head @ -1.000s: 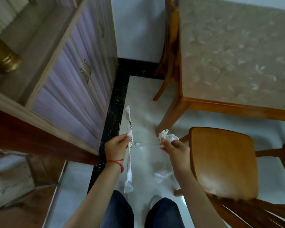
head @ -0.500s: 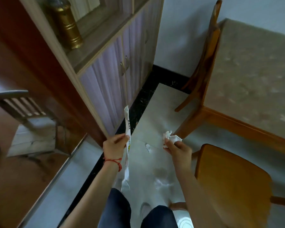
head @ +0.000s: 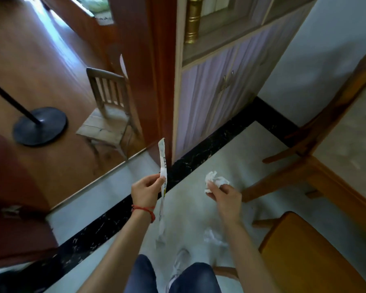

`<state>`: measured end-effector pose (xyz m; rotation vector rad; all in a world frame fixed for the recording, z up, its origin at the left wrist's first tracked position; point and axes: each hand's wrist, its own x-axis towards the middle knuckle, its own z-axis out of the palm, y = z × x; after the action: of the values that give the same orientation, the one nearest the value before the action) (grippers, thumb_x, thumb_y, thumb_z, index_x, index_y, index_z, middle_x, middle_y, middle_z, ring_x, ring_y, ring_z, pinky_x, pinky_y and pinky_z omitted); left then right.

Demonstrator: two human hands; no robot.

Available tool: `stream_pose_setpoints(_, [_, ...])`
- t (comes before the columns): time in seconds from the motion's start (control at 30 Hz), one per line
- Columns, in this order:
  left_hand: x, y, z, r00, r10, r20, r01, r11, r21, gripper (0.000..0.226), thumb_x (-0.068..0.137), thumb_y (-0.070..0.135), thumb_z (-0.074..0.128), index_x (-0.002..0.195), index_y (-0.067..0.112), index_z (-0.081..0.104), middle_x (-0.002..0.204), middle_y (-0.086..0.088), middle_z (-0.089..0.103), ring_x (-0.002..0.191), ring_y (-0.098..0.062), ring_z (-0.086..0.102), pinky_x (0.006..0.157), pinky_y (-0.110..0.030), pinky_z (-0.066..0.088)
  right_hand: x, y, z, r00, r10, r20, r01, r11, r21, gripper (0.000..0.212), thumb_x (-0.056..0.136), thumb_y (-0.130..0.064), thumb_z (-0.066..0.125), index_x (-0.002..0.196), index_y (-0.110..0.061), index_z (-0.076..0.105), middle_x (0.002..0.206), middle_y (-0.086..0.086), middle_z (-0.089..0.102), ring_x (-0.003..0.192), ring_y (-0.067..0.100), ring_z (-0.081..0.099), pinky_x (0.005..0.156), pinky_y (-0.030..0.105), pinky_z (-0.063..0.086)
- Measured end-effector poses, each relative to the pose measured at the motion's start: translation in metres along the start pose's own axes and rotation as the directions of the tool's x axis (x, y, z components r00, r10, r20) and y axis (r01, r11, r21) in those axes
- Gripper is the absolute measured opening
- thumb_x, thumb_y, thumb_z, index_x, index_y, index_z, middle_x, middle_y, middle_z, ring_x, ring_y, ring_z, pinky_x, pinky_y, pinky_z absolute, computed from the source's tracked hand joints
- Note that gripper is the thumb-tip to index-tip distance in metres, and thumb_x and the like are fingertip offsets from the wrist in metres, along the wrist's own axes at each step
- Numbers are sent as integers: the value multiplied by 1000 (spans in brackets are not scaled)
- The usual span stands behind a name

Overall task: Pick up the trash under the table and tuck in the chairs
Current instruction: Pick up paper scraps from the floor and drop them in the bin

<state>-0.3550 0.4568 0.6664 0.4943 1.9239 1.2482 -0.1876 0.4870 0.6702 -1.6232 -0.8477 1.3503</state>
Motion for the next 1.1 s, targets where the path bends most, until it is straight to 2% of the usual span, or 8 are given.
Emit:
stream_pose_setpoints(0.07, [-2, -7, -22, 999, -6, -35, 5, 1000, -30, 19, 78, 10, 68, 95, 2, 69, 87, -11, 68, 70, -15, 62, 58, -16, 50, -12, 4, 11, 999, -14, 42, 15, 999, -29, 12, 79, -4, 67, 68, -9, 66, 73, 10, 63, 67, 17, 60, 54, 10, 52])
stream_pose_setpoints(0.17, [-6, -20, -60, 996, -32, -86, 26, 997, -67, 18, 76, 10, 69, 92, 1, 70, 87, -14, 70, 75, -22, 64, 69, -27, 53, -36, 10, 30, 996, -14, 91, 19, 998, -54, 17, 79, -6, 68, 64, -12, 66, 68, 7, 63, 65, 16, 59, 55, 9, 51])
stream_pose_setpoints(0.37, [-28, -54, -151, 984, -77, -160, 56, 990, -131, 19, 76, 11, 70, 93, 2, 70, 80, -7, 67, 70, -18, 63, 65, -23, 52, -100, 37, 76, 977, -9, 213, 27, 997, -79, 14, 78, -3, 68, 65, -8, 67, 60, 0, 62, 56, 7, 60, 58, 14, 55])
stream_pose_setpoints(0.57, [-52, -97, -233, 961, -148, -235, 105, 977, -186, 19, 76, 11, 71, 92, 1, 70, 85, -13, 70, 79, -28, 66, 75, -34, 55, -167, 72, 119, 939, 27, 343, 7, 995, -98, 10, 78, -1, 67, 72, -8, 68, 58, -7, 67, 56, 5, 62, 58, 15, 54])
stream_pose_setpoints(0.67, [-67, -113, -265, 945, -153, -288, 96, 974, -205, 18, 75, 12, 71, 91, 2, 70, 83, -12, 69, 75, -25, 65, 64, -24, 55, -197, 85, 132, 913, 60, 404, -12, 993, -120, 10, 79, -1, 67, 76, -10, 69, 66, -2, 68, 60, 6, 64, 61, 16, 55])
stream_pose_setpoints(0.77, [-84, -125, -291, 923, -155, -353, 75, 971, -229, 18, 76, 10, 71, 91, 0, 69, 76, -5, 67, 68, -17, 62, 53, -11, 51, -219, 95, 142, 881, 77, 467, -3, 987, -158, 14, 79, -1, 67, 72, -14, 69, 65, -4, 69, 61, 6, 64, 62, 16, 55])
stream_pose_setpoints(0.93, [-116, -144, -318, 863, -207, -461, 74, 954, -289, 17, 75, 7, 71, 90, 0, 69, 77, -8, 67, 69, -18, 61, 74, -32, 52, -247, 105, 155, 810, 99, 577, 26, 979, -203, 7, 80, -1, 66, 80, -6, 70, 69, -2, 68, 64, 6, 62, 62, 15, 55])
stream_pose_setpoints(1.1, [-155, -168, -332, 794, -278, -541, 86, 932, -352, 15, 74, 7, 71, 89, 3, 70, 79, -9, 68, 69, -17, 61, 80, -34, 52, -271, 124, 154, 727, 143, 671, 38, 968, -248, 16, 80, -2, 66, 72, -15, 70, 71, -2, 68, 65, 6, 63, 67, 19, 55])
